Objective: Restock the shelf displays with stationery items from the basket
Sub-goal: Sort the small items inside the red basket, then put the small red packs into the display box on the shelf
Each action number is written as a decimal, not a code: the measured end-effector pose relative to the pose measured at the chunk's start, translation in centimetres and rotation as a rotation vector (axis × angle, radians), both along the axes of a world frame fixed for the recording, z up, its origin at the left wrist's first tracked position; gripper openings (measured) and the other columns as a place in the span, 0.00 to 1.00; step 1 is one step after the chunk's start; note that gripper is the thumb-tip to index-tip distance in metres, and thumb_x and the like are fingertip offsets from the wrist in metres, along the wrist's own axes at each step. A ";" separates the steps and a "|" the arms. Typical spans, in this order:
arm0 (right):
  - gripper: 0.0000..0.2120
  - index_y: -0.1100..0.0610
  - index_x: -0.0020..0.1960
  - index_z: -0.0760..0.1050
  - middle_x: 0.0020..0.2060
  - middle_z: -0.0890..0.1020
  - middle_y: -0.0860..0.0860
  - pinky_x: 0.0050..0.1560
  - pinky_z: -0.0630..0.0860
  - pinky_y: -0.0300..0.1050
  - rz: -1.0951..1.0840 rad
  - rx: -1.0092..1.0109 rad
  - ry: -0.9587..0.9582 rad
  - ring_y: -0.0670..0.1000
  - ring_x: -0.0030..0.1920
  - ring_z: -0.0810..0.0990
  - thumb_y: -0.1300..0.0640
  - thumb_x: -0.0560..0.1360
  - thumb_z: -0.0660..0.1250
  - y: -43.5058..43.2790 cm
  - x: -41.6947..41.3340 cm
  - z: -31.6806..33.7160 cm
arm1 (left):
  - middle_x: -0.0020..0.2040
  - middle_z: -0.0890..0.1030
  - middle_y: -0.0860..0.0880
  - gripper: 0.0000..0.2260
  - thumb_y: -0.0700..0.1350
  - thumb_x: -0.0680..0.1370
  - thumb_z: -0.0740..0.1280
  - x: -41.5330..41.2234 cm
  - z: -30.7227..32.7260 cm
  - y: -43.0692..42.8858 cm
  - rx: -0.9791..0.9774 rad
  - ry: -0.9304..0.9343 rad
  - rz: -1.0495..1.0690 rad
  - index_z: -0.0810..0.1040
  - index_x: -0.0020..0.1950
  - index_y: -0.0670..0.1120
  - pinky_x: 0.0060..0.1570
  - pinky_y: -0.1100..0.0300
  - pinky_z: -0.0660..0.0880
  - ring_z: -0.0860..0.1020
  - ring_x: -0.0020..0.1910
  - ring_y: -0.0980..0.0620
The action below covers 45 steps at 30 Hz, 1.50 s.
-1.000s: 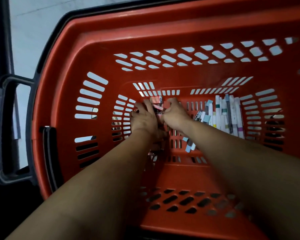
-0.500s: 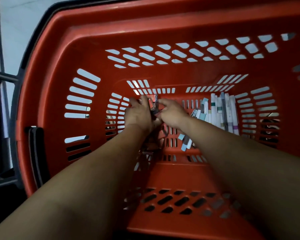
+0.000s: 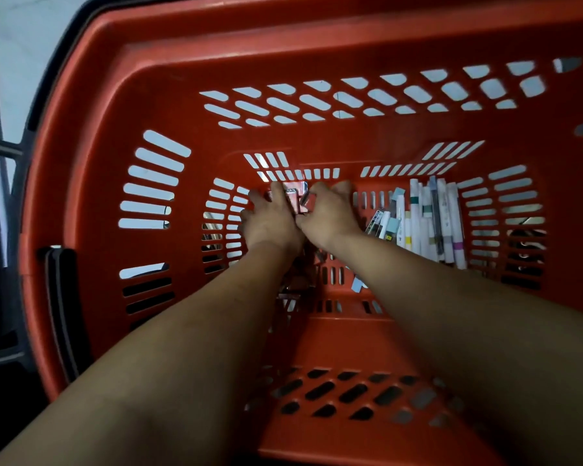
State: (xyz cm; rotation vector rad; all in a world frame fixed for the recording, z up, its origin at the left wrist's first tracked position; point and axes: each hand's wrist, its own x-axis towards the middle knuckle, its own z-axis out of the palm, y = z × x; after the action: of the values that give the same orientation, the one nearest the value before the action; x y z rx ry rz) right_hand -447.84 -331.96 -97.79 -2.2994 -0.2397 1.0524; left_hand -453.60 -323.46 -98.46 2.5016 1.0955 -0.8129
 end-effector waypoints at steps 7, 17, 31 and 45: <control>0.31 0.57 0.73 0.61 0.67 0.72 0.56 0.59 0.75 0.50 -0.064 0.063 0.223 0.58 0.64 0.74 0.60 0.74 0.69 1.3 0.4 0.1 | 0.70 0.65 0.37 0.32 0.50 0.77 0.71 0.3 0.0 1.2 -0.109 -0.048 0.110 0.58 0.76 0.51 0.63 0.36 0.75 0.71 0.67 0.28; 0.39 0.51 0.74 0.59 0.57 0.80 0.56 0.56 0.81 0.57 -0.376 0.313 0.596 0.57 0.54 0.81 0.60 0.66 0.69 2.7 -0.8 1.1 | 0.53 0.80 0.44 0.26 0.43 0.73 0.75 -1.6 1.6 3.3 -0.346 -0.364 0.128 0.67 0.67 0.46 0.35 0.63 0.69 0.81 0.48 0.45; 0.23 0.58 0.55 0.82 0.47 0.85 0.56 0.54 0.81 0.52 -0.541 0.718 0.781 0.56 0.50 0.85 0.39 0.75 0.70 0.6 0.6 13.3 | 0.46 0.80 0.53 0.28 0.39 0.71 0.74 -1.0 15.7 2.3 -0.460 -0.589 -0.019 0.66 0.67 0.50 0.31 0.74 0.72 0.80 0.40 0.60; 0.15 0.53 0.37 0.81 0.33 0.84 0.54 0.47 0.82 0.63 -0.751 0.844 -0.034 0.59 0.39 0.84 0.44 0.67 0.63 -2.6 -5.0 34.6 | 0.48 0.83 0.45 0.21 0.34 0.75 0.70 -6.1 34.9 -5.5 -0.914 -1.091 0.214 0.69 0.62 0.50 0.41 0.54 0.80 0.82 0.42 0.50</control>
State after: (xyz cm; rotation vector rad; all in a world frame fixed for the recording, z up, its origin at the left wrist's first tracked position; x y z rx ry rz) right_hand -452.89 -334.59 -63.17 -1.4284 0.1507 0.3926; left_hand -459.71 -328.92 -63.56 1.5565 0.4031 0.1712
